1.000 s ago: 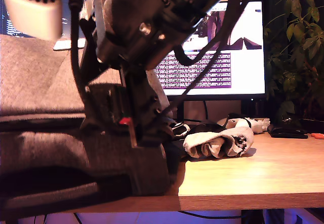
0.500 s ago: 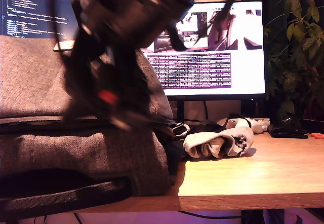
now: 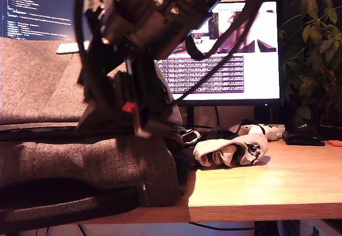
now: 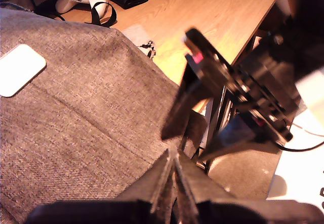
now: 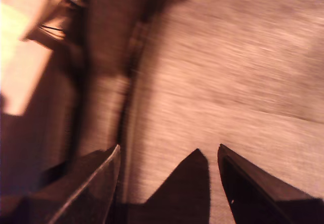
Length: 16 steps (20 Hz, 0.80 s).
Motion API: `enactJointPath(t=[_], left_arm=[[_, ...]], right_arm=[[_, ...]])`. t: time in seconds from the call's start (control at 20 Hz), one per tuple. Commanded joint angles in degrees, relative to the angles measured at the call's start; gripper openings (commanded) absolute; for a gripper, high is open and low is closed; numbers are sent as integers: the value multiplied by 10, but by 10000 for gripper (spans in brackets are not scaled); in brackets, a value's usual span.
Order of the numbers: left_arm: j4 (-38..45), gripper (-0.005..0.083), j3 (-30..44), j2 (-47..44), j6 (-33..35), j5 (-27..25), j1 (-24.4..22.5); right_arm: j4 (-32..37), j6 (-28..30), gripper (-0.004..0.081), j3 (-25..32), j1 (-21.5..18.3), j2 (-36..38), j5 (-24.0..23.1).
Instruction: Pack the pair of socks inside the grey Google backpack
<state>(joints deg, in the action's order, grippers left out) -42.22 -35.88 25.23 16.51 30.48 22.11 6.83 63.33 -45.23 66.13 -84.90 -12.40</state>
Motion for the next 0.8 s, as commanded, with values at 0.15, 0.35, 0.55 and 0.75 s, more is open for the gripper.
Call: enactJointPath(t=[0.15, 0.35, 0.55, 0.75], left_arm=[[3, -19, -3, 3, -2, 1, 0], [3, -19, -3, 3, -2, 1, 0], [2, -19, -3, 3, -2, 1, 0], [2, -19, -3, 2, -5, 12, 0]], right_arm=[[4, 23, 547, -5, -12, 4, 1], [59, 73, 486, -5, -13, 4, 0], [72, 103, 142, -6, -17, 4, 0], [101, 138, -13, -7, -17, 4, -3]])
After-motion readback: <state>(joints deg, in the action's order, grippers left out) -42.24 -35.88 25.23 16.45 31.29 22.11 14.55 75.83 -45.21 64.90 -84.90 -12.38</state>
